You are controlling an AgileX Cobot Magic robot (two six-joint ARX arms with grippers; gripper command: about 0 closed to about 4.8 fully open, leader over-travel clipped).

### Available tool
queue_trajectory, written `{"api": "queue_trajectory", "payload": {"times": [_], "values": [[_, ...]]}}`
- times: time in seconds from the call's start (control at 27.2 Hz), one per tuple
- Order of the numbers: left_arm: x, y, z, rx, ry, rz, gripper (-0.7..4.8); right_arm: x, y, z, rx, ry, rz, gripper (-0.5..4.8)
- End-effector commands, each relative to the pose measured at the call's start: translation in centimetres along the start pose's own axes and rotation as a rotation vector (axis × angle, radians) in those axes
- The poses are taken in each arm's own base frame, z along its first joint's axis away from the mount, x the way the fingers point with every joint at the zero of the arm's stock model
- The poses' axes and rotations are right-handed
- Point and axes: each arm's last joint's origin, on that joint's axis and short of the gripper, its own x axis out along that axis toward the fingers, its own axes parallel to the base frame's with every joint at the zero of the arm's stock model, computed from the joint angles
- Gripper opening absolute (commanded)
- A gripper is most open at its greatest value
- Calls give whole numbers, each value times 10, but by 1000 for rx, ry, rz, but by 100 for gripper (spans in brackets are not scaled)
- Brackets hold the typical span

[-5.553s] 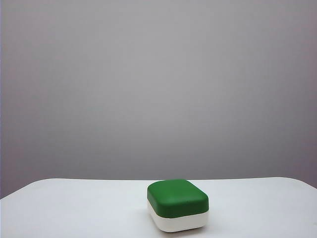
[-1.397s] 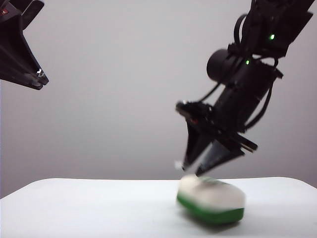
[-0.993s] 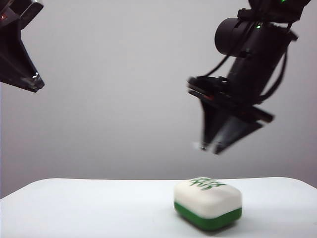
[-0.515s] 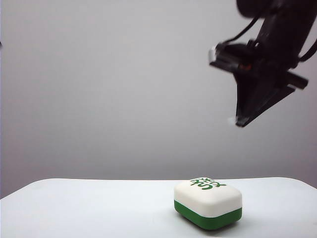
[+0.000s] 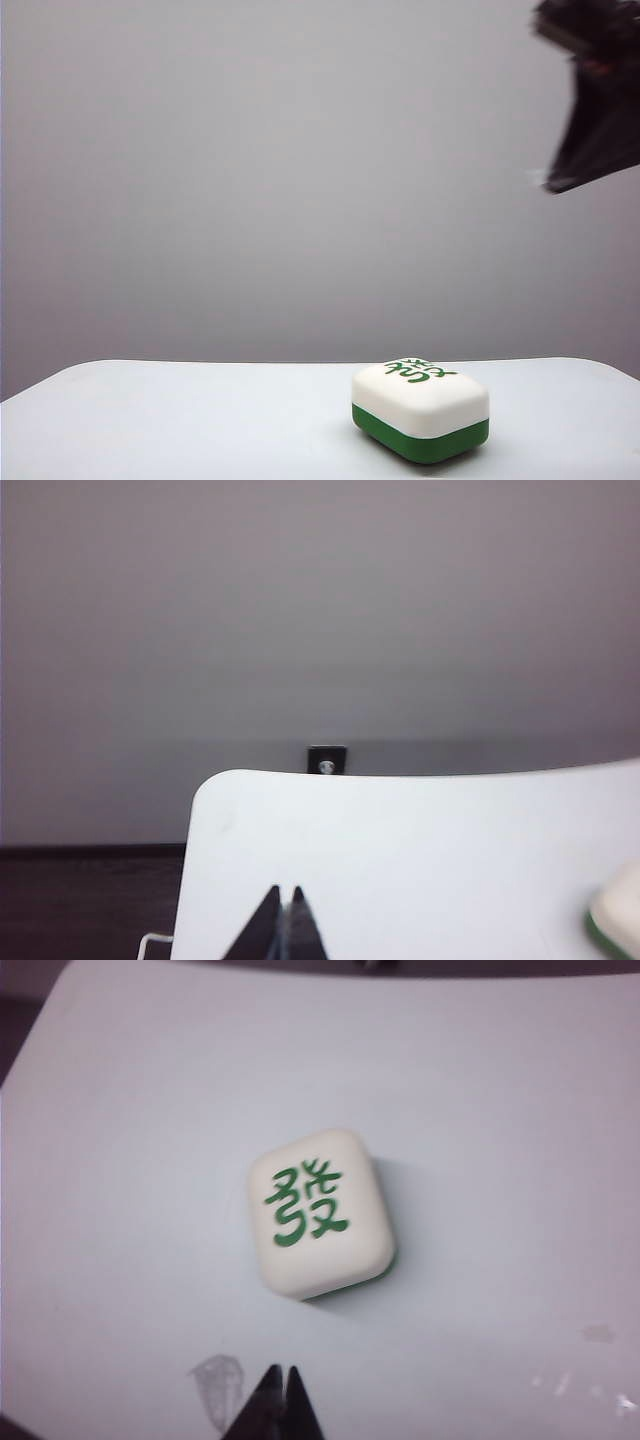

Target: Pick up the foam mahjong on the table and turn it over.

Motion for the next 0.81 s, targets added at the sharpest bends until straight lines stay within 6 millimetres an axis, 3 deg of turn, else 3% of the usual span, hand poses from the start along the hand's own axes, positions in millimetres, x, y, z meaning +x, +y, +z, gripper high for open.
{"api": "queue_trajectory", "payload": {"times": [0.04,0.37,0.81], "values": [[-2,4,-13,-58,-67,79,-6,-17,-9,-9,17,-159,-12,-6],[-4,6,-49,-81,-172,65,-6,-34,-21,-46,58,-453,-64,-7],[4,5,-77,-92,-179,12,-5,-33,-33,-95,61,-633,-128,-6]]}}
